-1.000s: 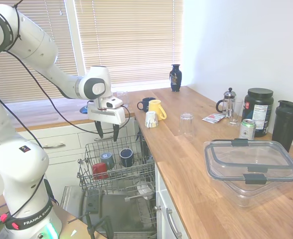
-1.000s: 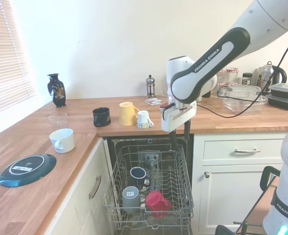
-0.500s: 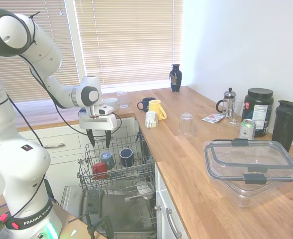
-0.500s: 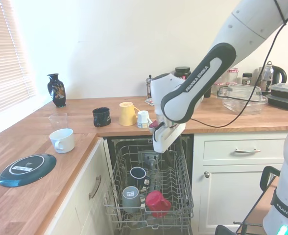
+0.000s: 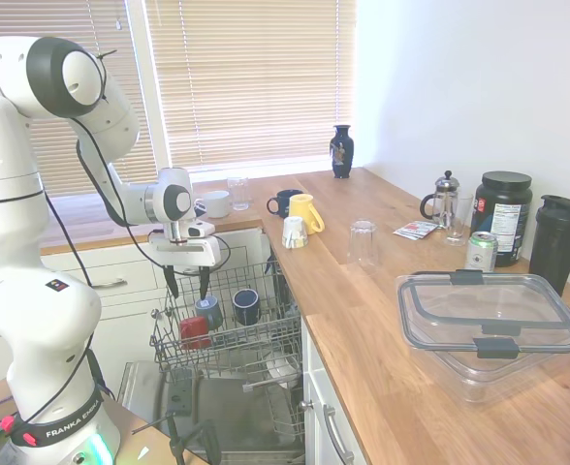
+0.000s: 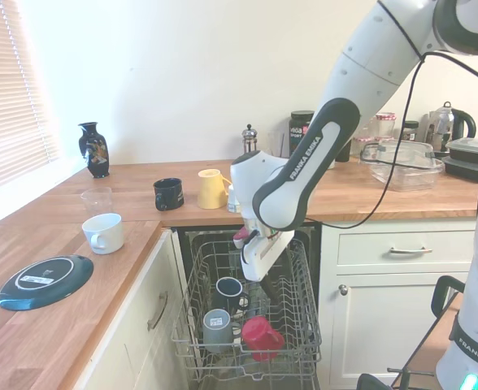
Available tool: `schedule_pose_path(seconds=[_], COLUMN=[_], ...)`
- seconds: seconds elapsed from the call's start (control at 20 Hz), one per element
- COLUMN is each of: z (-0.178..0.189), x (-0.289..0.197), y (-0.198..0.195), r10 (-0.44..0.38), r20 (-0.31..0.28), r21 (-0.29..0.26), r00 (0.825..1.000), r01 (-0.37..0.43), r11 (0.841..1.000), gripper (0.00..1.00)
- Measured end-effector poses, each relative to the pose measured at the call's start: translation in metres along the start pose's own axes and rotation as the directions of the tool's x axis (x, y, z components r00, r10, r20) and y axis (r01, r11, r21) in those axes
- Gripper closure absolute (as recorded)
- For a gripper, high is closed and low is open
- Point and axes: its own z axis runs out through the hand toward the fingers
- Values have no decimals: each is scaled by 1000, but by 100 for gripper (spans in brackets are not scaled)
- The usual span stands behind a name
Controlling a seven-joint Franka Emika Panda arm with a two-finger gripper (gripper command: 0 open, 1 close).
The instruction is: Unload a mug from dishwasher
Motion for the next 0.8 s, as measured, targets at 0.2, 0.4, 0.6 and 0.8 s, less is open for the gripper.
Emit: schedule_pose_path(seconds=[0.2,0.4,0.6,0.8], z=[34,60,73,79], x=[-8,-14,-20,-17], y=[-13,-21,-28,-39], r10=[-30,-42,-51,-64], r20=[-11,-41,-72,-77], r21=[-19,-31,-44,-49], r00=[999,998,996,995], r01=[30,41,48,61], r11=[999,999,998,997], gripper=[0,0,0,0])
